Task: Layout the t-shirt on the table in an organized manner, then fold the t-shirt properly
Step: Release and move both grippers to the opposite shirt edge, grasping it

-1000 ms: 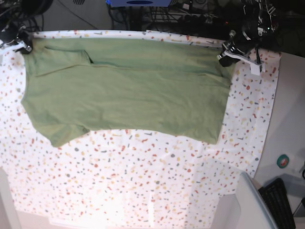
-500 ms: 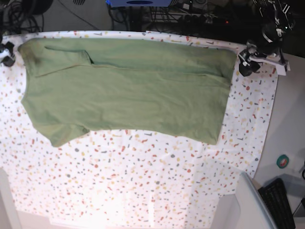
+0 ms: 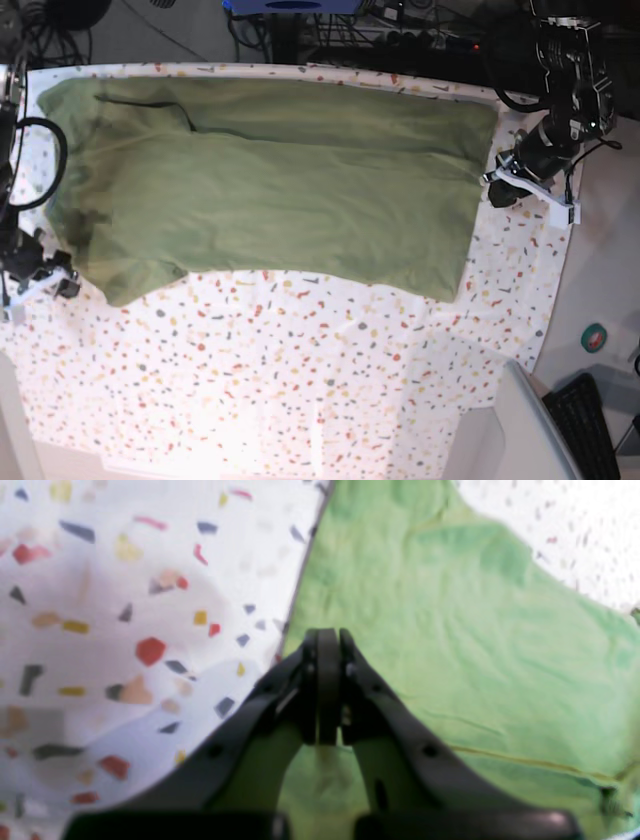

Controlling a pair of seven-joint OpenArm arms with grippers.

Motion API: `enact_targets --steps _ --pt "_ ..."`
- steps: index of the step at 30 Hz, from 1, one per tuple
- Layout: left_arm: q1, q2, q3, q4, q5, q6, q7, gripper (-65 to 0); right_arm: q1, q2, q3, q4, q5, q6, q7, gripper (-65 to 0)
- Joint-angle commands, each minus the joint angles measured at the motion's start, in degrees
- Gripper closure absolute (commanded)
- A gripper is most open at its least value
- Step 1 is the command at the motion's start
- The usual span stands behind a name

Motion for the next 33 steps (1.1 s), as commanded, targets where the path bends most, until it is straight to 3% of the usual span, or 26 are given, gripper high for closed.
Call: enact_targets --steps 1,3,4,6,8,12,16,29,31,33 --pt "-0.2 -0.6 -0.2 0.8 -0.9 -0.4 -0.7 0.0 2.1 1.4 -1.3 -1.3 0.2 -1.0 2.3 -28.1" --pt "-0.2 -0.6 -0.6 0.5 -0.9 -0.4 -0.7 -2.3 4.3 1.4 -4.6 -4.8 0.2 -1.4 4.5 -32.4" --pt "0.0 -0.6 -0.7 0.5 -0.8 -0.4 -0.7 -7.6 5.1 1.4 -6.1 -5.9 0.2 -1.5 5.1 -34.1" --pt "0.2 -0.8 -0.7 0.6 0.1 -0.4 -0.7 -15.3 6.3 1.3 -8.4 -8.3 0.2 -2.7 6.8 -34.4" --pt "0.1 -0.9 -0.7 0.6 2.3 -0.4 -0.7 -18.1 7.3 1.2 -10.4 -10.8 0.2 -5.0 9.6 -34.4" --pt "0.0 -0.6 -0.7 0.7 4.2 -0.4 -0.7 -18.4 8.3 1.1 -15.9 -13.7 0.2 -6.5 12.8 -34.4" --pt "-0.2 -0.6 -0.7 0.5 4.2 -0.4 -0.9 -18.4 8.2 1.0 -18.2 -13.7 0.3 -6.6 12.5 -34.2" --pt "-1.2 -0.7 -0.8 0.4 4.4 -0.4 -0.8 -18.4 7.9 -1.0 -18.4 -13.9 0.3 -6.6 10.7 -33.8" --pt "-1.4 -0.8 -0.8 0.4 4.4 -0.4 -0.8 -18.4 7.9 -1.0 -18.4 -13.9 0.3 -6.7 10.7 -28.5" --pt "-1.4 -0.8 -0.8 0.4 4.4 -0.4 -0.8 -18.4 7.9 -1.0 -18.3 -13.9 0.3 -6.7 10.7 -16.1"
